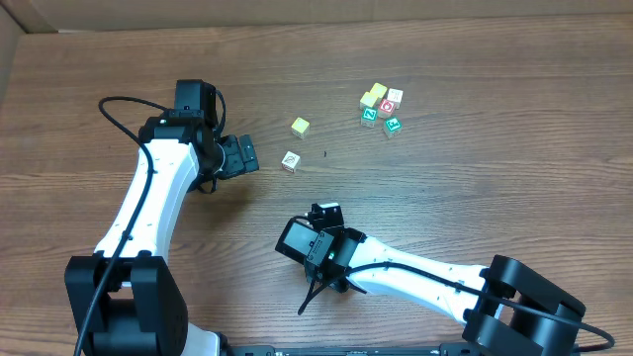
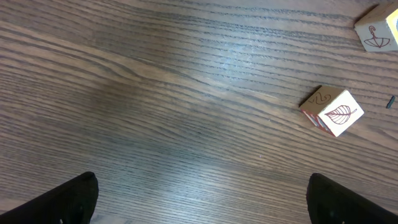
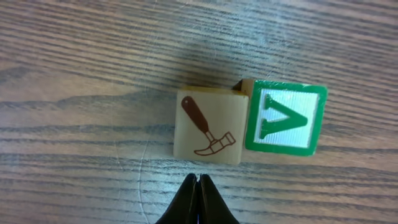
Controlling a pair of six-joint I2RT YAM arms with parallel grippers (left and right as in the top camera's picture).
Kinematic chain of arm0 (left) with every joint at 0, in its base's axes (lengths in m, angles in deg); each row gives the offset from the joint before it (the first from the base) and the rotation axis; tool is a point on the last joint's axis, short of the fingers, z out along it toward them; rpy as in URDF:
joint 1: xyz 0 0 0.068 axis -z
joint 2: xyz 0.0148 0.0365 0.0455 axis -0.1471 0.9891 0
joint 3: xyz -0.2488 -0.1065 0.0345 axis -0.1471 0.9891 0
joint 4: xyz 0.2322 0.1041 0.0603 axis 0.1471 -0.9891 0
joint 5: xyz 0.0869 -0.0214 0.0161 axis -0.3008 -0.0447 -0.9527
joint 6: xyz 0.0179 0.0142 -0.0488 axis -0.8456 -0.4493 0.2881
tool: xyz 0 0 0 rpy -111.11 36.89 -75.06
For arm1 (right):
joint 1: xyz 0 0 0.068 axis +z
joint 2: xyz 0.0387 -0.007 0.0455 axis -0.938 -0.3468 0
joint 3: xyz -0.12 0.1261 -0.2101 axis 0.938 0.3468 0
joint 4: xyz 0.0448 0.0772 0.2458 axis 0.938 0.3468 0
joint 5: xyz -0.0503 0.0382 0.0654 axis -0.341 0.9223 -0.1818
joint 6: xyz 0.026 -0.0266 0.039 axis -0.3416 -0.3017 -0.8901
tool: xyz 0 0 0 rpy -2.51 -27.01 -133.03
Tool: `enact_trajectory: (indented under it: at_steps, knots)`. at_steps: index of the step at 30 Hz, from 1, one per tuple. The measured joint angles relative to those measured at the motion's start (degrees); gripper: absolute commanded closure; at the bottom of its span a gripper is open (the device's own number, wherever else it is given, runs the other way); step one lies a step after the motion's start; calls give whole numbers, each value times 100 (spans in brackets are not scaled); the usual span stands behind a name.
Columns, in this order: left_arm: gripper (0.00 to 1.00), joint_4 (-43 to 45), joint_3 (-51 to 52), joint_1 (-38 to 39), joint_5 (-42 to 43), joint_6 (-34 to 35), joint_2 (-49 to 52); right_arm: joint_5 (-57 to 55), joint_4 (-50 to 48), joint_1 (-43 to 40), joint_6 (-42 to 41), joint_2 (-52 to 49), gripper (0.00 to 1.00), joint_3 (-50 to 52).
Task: Flip 3 blocks
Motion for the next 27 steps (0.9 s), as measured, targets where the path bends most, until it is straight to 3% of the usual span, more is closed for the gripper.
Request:
enact_trajectory:
  at_steps: [27]
  knots:
    - [0,0,0,0,0,0,0,-273,-107,0,-107,-7,96,0]
